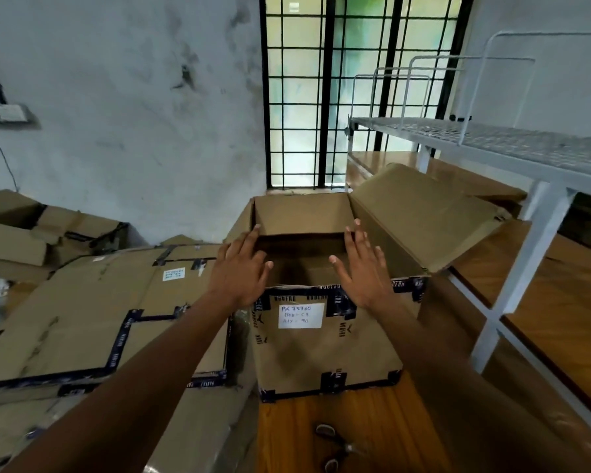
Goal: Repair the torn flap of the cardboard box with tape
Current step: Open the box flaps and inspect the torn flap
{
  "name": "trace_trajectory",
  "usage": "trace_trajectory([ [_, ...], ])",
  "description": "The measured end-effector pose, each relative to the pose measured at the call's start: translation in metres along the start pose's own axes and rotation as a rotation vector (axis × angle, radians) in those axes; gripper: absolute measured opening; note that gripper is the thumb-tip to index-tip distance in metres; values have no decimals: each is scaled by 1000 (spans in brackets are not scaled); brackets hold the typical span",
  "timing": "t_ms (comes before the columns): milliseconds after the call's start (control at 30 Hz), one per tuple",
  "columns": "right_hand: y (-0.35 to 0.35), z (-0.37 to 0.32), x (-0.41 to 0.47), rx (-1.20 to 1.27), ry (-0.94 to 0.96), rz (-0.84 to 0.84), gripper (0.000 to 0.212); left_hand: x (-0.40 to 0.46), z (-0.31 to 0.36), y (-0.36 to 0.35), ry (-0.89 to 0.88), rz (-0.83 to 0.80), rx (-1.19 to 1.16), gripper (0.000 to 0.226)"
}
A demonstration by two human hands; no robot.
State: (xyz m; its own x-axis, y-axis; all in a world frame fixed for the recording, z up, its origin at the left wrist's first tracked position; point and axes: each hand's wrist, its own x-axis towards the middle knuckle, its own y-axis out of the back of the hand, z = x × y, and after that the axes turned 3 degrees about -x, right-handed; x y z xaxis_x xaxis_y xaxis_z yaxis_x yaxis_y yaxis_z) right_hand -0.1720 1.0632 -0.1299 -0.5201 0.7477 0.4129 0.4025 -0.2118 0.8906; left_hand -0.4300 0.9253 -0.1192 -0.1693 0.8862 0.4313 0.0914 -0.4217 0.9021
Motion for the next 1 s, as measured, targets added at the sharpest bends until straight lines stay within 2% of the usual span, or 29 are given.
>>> trace_trajectory([
  [100, -10, -1, 11, 28, -51, -82, 77, 14, 0, -4, 5, -110, 22, 62],
  [300, -26, 2, 31, -48, -174, -353, 70, 41, 26, -3, 84, -526, -10, 60],
  [467, -32, 1, 36, -89, -199, -356, 67, 64, 32, -10, 163, -718, 41, 70],
  [600, -36, 2, 33, -119, -207, -317, 67, 81, 27, -21, 263, -912, -155, 54],
  [667, -35, 2, 31, -125, -205, -292, 67, 84, 22, -19, 277, -909, -262, 38],
  [833, -37, 2, 28, -149, -217, -244, 69, 86, 18, -12, 306, -752, -344, 34],
  [1000, -38, 0, 21, -166, -212, -156, 70, 83, 10, -13, 430, -629, -614, 16],
])
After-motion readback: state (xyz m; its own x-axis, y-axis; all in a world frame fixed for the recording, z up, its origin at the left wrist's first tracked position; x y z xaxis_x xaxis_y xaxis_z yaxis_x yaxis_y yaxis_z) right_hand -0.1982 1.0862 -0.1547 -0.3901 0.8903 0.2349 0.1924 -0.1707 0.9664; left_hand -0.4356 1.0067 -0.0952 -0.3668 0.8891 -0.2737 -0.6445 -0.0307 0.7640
